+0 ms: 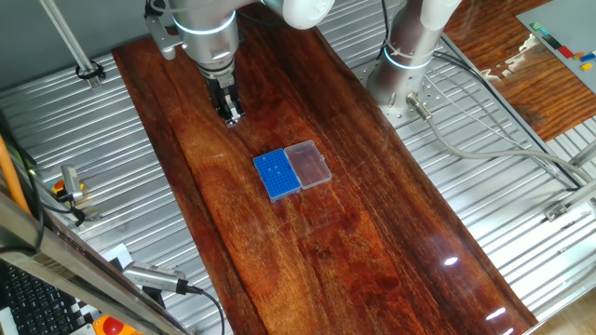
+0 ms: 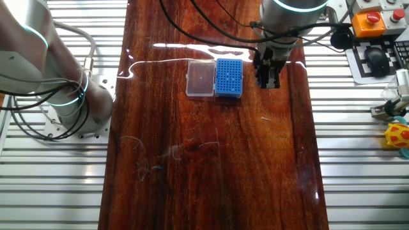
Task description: Insert a small pipette tip into the holder for small pipette tips
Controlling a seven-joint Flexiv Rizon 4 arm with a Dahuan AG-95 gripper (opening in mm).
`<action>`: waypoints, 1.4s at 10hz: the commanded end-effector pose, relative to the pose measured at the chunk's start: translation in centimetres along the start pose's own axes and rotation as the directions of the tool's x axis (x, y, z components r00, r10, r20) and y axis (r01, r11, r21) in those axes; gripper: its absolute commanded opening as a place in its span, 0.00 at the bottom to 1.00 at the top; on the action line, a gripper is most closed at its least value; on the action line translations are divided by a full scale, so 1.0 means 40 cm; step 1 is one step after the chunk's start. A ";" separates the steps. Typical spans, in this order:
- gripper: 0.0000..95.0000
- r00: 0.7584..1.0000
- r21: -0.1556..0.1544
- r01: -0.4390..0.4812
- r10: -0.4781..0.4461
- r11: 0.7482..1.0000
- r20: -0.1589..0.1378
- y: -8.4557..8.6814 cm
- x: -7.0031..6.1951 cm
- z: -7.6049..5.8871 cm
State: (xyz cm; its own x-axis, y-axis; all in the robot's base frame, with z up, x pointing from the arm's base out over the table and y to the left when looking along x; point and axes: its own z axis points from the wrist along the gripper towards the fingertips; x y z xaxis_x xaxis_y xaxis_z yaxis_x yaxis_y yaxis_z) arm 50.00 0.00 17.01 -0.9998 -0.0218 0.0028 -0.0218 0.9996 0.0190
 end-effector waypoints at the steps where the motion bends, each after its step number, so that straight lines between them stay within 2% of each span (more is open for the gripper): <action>1: 0.00 1.000 0.001 0.000 0.000 1.000 0.000 0.000 0.000 0.000; 10: 0.00 1.000 0.000 0.016 -0.016 1.000 0.001 0.000 0.002 0.001; 11: 0.00 0.996 -0.006 0.094 -0.094 0.996 0.002 0.000 0.007 0.003; 13: 0.00 0.996 0.002 0.084 -0.084 0.996 0.001 -0.001 0.018 0.008; 14: 0.00 0.988 0.002 0.152 -0.152 0.988 0.001 -0.001 0.027 0.011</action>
State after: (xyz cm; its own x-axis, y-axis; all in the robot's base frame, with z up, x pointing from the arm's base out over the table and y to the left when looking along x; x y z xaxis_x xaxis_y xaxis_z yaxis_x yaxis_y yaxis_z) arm 48.96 -0.02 16.60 -0.9915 -0.1298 0.0003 -0.1298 0.9914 0.0157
